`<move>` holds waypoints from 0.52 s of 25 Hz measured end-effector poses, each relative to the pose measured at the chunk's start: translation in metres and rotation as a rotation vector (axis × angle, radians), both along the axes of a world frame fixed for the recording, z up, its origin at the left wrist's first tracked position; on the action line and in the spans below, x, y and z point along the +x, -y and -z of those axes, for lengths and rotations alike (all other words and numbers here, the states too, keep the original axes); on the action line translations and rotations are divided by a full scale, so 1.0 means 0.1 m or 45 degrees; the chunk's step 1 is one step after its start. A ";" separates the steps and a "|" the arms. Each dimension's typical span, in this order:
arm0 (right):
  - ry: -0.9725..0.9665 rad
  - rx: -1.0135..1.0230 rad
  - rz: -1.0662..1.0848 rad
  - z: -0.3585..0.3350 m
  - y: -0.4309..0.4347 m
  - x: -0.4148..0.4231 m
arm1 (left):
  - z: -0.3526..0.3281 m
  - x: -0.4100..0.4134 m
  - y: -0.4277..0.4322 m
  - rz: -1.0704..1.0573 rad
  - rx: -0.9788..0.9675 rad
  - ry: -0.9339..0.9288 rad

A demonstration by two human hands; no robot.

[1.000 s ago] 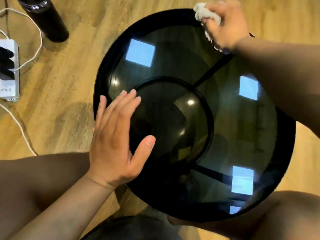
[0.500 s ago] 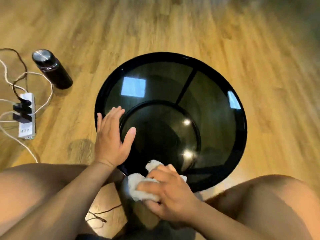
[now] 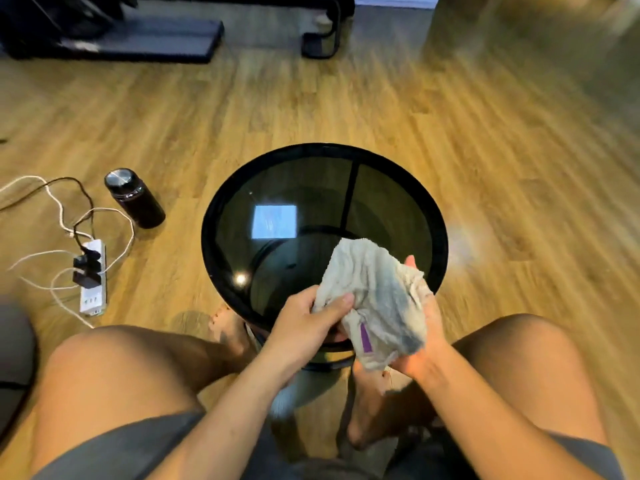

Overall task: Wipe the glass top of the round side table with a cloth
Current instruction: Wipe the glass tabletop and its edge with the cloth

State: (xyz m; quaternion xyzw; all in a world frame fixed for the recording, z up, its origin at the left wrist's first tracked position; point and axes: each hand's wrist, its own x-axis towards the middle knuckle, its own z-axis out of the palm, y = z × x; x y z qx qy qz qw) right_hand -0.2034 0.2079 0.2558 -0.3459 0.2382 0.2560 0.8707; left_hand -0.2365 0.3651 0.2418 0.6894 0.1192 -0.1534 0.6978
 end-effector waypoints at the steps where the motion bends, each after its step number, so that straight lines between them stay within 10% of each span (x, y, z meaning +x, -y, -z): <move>1: 0.079 -0.037 -0.021 -0.03 0.04 -0.04 | -0.03 -0.05 0.02 -0.045 0.048 0.027; 8: 0.173 0.188 -0.474 -0.08 0.13 -0.04 | -0.26 -0.15 -0.10 -0.317 0.344 0.190; 13: 0.448 -0.496 -0.578 0.06 0.16 -0.05 | -0.40 -0.21 -0.18 -0.325 0.038 0.158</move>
